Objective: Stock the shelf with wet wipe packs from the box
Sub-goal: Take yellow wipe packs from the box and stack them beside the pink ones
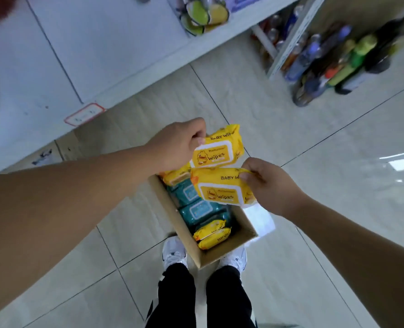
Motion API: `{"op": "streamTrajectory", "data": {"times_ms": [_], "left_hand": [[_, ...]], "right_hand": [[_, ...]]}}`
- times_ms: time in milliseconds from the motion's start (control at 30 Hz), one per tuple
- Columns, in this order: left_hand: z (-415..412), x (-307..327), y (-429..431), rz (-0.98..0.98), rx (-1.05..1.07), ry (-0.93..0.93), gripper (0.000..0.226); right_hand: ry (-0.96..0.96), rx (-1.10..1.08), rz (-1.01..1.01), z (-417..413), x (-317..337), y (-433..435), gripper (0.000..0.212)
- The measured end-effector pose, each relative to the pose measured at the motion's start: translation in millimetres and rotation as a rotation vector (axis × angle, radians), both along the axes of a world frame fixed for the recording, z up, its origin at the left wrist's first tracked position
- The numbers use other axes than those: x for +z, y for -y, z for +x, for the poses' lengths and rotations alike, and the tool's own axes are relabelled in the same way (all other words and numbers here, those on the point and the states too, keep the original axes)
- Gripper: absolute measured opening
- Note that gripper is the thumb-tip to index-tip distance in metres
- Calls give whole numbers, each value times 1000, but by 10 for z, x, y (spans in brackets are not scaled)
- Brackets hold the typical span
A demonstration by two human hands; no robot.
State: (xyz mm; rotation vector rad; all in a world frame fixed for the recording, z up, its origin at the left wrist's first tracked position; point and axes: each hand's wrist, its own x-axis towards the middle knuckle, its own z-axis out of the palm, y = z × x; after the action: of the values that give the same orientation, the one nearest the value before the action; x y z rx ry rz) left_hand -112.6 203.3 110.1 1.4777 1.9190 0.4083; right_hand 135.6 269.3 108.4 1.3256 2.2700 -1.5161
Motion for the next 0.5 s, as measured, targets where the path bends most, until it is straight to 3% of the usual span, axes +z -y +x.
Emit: {"op": "streamTrajectory", "data": {"times_ms": [300, 500], "left_hand": [[-244, 2626, -428, 162, 4, 8, 17], [-435, 4502, -325, 205, -15, -151, 10]], "right_hand": [[-377, -252, 145, -277, 2377, -427, 27], [-562, -185, 204, -650, 3878, -467, 19]]}}
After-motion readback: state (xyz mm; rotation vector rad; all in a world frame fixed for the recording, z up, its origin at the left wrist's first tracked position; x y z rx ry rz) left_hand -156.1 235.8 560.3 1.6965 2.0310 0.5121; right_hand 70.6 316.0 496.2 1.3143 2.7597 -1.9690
